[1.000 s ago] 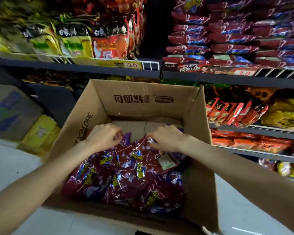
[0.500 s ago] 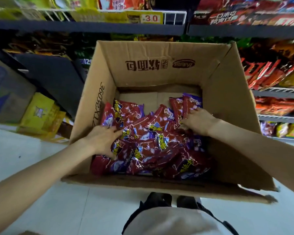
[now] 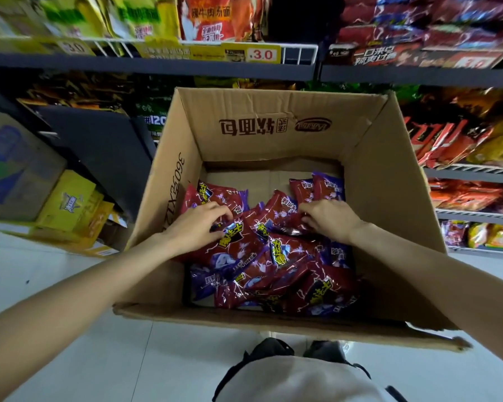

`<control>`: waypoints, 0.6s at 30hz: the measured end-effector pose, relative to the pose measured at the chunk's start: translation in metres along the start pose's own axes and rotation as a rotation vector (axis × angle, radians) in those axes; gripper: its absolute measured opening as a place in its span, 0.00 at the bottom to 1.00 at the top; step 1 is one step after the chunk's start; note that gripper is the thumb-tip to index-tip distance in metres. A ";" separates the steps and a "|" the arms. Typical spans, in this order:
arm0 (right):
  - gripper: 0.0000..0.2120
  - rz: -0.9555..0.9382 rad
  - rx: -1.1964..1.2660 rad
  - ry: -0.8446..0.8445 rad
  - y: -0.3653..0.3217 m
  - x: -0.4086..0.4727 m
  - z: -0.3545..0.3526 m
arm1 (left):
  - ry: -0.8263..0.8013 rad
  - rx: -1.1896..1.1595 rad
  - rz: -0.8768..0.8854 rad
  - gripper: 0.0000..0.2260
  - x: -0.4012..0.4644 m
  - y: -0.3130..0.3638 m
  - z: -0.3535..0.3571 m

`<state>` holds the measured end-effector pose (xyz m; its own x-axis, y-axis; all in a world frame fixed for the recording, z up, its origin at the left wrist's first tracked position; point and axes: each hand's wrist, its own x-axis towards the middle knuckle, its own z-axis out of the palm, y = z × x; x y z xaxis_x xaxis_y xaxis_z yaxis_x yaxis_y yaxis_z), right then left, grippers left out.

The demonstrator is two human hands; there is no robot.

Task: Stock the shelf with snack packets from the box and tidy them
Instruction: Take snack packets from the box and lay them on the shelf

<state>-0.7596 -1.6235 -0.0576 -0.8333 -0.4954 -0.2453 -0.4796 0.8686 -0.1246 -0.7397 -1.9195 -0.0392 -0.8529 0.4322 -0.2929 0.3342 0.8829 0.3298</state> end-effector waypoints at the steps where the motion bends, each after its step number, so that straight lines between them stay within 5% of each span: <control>1: 0.10 0.000 0.008 -0.009 0.000 -0.001 0.002 | 0.007 0.046 -0.007 0.15 0.002 0.001 0.000; 7: 0.23 -0.001 -0.100 -0.107 0.002 -0.009 0.003 | -0.013 0.246 -0.065 0.23 0.018 0.014 0.003; 10: 0.17 0.047 -0.150 -0.111 0.006 -0.013 0.003 | 0.013 0.318 -0.067 0.24 0.021 0.021 0.012; 18: 0.09 0.160 0.011 0.307 0.004 -0.039 -0.063 | 0.226 0.208 -0.026 0.11 0.018 0.035 -0.010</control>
<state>-0.7464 -1.6015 0.0117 -0.9423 -0.3326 0.0380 -0.3347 0.9349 -0.1184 -0.7476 -1.8823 -0.0244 -0.9222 0.3774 -0.0839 0.3658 0.9220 0.1270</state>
